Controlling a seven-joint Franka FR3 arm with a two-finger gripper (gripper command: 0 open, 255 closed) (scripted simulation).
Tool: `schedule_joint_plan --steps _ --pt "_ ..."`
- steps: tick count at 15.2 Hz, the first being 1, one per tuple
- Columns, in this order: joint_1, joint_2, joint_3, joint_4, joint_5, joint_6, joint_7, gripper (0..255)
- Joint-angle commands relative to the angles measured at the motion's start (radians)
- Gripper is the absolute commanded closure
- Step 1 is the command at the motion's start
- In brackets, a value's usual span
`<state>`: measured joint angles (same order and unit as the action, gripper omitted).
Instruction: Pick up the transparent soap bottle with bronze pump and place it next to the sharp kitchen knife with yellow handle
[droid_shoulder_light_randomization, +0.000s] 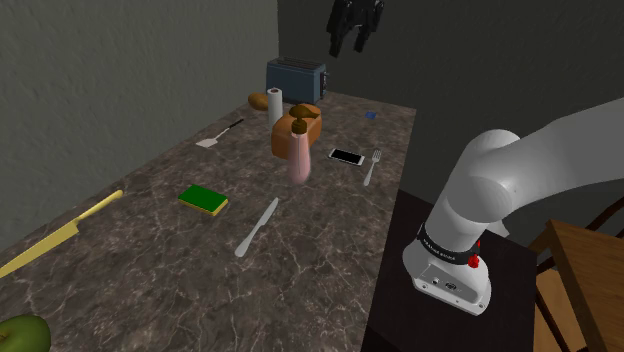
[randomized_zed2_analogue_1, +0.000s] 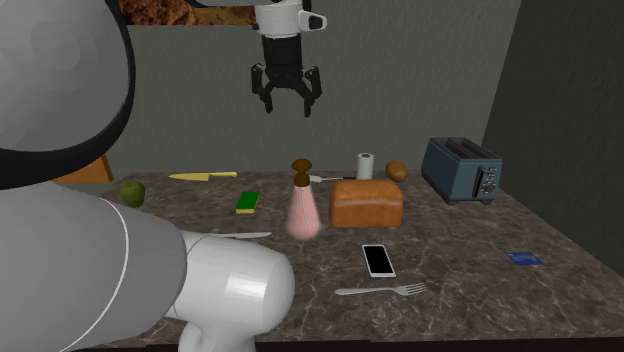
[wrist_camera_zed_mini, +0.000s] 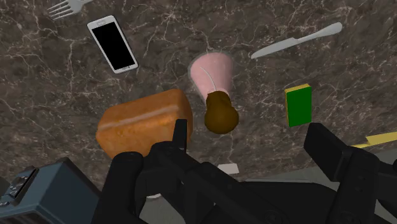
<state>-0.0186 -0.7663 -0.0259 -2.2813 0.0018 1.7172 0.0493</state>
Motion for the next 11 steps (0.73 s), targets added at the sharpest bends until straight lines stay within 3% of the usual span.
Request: schedule_joint_plan --steps 1,11 --pt "0.000 0.000 0.000 0.000 0.000 0.000 0.000 0" --pt "0.031 0.124 -0.058 -0.242 0.051 0.430 -0.080 0"
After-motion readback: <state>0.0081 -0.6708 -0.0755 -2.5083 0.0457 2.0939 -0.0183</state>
